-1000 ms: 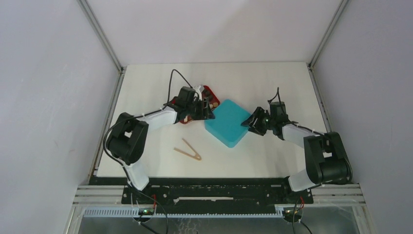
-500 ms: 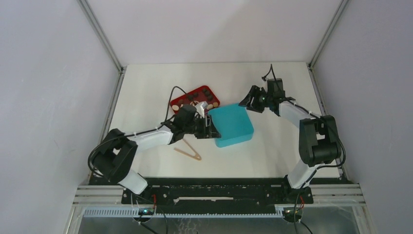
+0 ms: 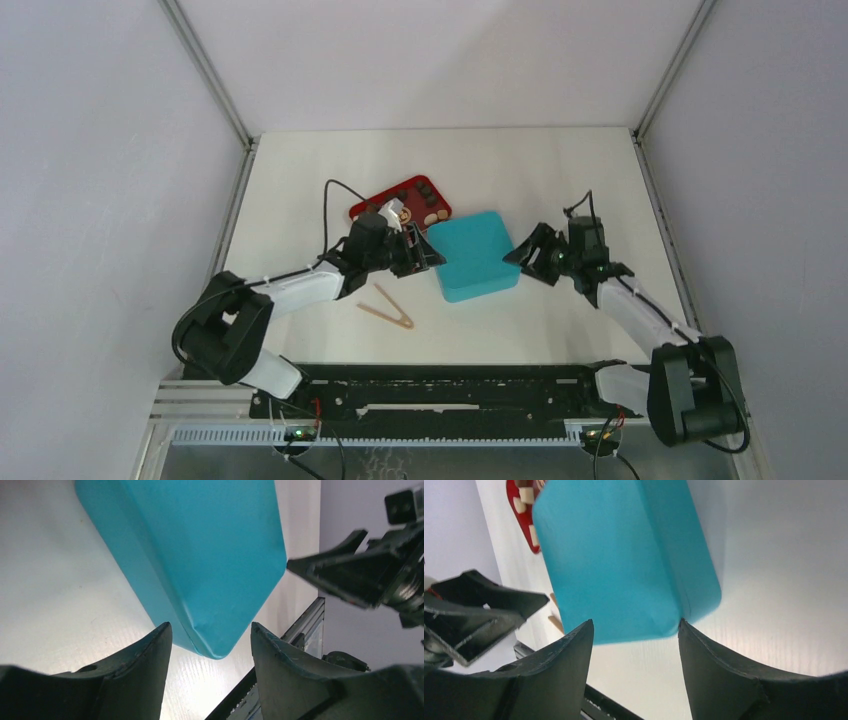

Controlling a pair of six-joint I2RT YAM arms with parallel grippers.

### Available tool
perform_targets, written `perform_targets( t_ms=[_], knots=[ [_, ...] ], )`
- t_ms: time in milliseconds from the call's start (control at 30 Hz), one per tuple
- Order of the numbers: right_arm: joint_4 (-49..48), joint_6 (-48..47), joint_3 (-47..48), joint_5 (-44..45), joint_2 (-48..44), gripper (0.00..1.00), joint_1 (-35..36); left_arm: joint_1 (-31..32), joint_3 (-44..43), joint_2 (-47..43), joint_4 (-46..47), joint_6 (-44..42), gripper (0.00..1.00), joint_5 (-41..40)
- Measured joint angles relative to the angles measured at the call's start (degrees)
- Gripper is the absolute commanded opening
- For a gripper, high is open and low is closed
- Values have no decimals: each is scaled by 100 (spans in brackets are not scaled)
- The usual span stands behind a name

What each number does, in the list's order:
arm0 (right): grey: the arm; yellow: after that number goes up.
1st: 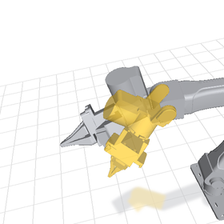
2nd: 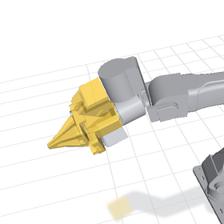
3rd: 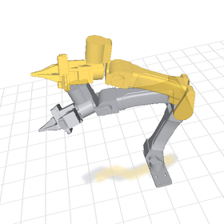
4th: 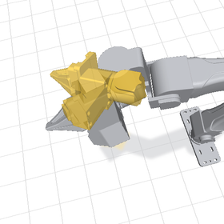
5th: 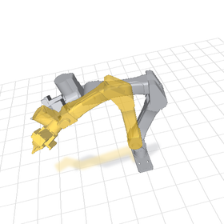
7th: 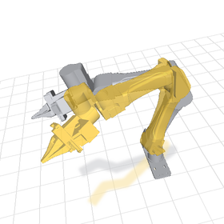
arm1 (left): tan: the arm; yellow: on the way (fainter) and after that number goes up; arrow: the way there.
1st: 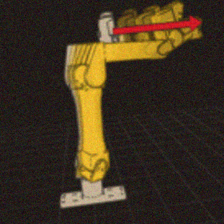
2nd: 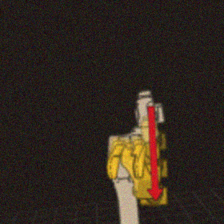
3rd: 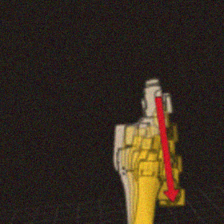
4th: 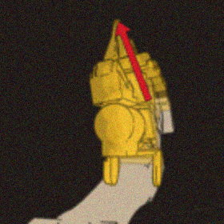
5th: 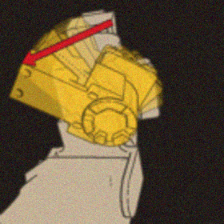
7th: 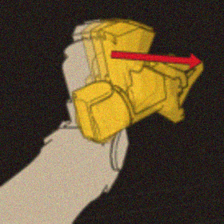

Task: Pack the chocolate
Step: Close the box lid on the packing box.

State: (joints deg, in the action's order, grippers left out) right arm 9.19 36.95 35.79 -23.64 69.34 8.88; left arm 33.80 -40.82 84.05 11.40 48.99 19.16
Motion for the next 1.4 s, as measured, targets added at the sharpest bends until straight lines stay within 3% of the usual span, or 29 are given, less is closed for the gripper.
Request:
perform_targets(
  t_ms=[233, 600, 767, 1000, 1400],
  knots=[
    [-557, 1071, -1104, 111, -686, 73, 503, 20, 0, 485, 188, 269, 63, 15],
    [-1687, 2085, -1316, 380, -72, 72, 955, 133, 0, 800, 332, 382, 54, 39],
    [-2070, 2135, -1311, 407, 540, 66, 898, 177, -2, 964, 428, 476, 52, 66],
    [-2424, 1923, -946, 22, 1231, 68, 321, 203, -17, 1045, 627, 619, 53, 61],
    [-2350, 1722, -883, -90, 874, 71, 402, 273, -17, 1043, 756, 761, 54, 57]
  ],
)
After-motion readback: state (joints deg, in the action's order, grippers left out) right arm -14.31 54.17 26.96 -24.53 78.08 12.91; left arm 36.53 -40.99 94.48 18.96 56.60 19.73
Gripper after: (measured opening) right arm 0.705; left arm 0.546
